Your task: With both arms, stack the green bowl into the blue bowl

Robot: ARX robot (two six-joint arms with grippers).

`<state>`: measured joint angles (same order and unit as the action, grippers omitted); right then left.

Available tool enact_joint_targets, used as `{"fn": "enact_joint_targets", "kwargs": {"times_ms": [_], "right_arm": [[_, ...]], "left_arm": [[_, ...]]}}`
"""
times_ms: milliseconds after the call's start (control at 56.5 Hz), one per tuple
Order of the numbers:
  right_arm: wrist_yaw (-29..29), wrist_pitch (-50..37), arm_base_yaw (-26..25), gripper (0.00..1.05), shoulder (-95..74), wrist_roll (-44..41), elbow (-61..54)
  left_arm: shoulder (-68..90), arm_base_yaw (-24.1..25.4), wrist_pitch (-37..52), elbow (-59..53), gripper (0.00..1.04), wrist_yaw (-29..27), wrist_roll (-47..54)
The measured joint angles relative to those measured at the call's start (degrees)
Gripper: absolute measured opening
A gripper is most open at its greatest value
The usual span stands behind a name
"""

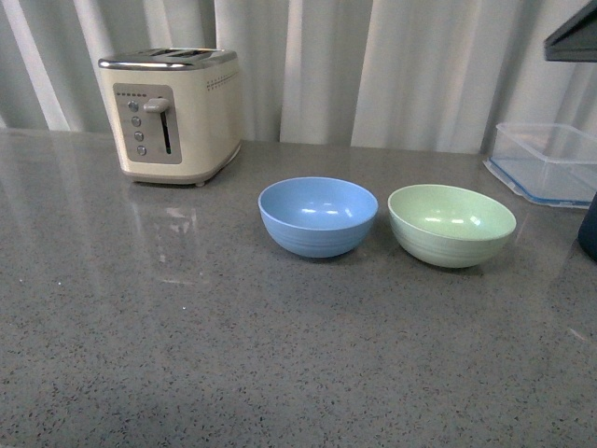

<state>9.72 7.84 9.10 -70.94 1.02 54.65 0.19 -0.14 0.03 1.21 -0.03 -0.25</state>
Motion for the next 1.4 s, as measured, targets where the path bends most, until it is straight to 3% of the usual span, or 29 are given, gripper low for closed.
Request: {"fn": "enact_joint_targets", "kwargs": {"times_ms": [319,885,1097,1310,1398], "right_arm": [[-9.6,8.5,-0.85,0.95,-25.99,9.9,19.43],[-12.07,10.05,-4.57,0.94,-45.18,18.12,30.58],[-12.85,11.23,-5.44,0.52,-48.57,18.34,33.64],[-12.63,11.3,-5.51,0.21,-48.74,18.34,34.12],[-12.68,10.99,-5.49,0.03,-48.72,18.56,34.1]], "left_arm": [[0.0,0.0,0.0,0.0,0.98,0.0,0.0],[0.0,0.0,0.0,0.0,0.98,0.0,0.0],[0.0,0.0,0.0,0.0,0.98,0.0,0.0],[0.0,0.0,0.0,0.0,0.98,0.0,0.0],[0.0,0.0,0.0,0.0,0.98,0.0,0.0]]}}
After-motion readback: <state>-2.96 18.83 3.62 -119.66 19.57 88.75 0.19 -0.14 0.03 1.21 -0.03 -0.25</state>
